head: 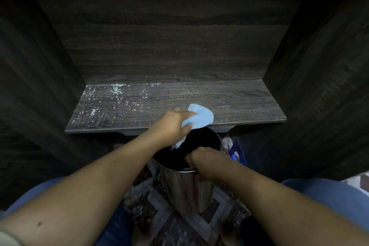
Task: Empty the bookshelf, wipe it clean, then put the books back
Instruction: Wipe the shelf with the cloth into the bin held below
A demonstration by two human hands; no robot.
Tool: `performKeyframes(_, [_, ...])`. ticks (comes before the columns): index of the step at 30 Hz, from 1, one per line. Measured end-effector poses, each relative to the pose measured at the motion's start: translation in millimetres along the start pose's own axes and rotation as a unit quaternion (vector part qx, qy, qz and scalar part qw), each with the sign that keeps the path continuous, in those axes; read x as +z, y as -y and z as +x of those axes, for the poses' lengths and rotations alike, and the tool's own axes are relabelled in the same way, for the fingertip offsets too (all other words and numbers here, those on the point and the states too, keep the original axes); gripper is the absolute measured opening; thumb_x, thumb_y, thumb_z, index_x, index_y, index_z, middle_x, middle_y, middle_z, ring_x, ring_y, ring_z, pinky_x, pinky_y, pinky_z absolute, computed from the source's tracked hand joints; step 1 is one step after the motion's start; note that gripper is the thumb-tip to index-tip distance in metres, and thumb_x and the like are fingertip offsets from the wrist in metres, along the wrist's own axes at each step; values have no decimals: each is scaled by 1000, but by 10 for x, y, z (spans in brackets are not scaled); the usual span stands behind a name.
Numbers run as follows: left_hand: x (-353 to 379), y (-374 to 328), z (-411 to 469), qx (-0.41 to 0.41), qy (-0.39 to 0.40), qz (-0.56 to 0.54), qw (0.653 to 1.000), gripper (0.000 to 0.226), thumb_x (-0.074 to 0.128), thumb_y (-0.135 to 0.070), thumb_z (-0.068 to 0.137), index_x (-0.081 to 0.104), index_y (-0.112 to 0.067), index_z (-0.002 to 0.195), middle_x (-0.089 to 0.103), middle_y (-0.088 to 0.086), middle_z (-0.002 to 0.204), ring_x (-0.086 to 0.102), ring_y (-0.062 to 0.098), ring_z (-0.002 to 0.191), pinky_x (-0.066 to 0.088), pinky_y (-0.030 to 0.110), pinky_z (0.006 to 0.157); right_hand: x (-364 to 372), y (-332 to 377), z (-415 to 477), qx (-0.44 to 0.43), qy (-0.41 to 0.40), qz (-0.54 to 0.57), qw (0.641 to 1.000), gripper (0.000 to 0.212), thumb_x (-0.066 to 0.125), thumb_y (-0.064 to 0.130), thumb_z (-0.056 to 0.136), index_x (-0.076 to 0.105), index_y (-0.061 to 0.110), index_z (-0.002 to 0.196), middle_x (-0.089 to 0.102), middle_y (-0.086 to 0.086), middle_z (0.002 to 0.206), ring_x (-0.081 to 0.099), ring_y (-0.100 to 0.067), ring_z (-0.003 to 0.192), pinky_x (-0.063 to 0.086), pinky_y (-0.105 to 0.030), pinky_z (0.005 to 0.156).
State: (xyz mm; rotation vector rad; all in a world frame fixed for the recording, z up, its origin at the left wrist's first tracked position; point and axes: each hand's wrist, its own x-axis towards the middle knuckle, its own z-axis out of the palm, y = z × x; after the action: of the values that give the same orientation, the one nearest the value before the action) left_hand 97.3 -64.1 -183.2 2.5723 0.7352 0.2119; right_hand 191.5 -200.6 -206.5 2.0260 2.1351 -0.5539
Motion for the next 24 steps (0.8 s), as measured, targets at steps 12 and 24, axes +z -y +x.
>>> performKeyframes(12, [54,26,22,-12,-55,55,997,45,60,-25,92,54,-21,136,51,13,118,56,33,105,44,36,91,-75,-34,-27,15,-3,2,1000,20,66,7,83,60,11,102,62,-16,108,60,-34,99,35,-29,69])
performKeyframes(24, [-62,179,76,-15,-26,61,998,44,59,-22,93,53,-22,137,51,9,121,54,29,110,43,33,91,-87,-41,-37,27,-16,19,999,19,63,7,84,59,12,102,62,-15,108,60,-34,99,36,-30,69])
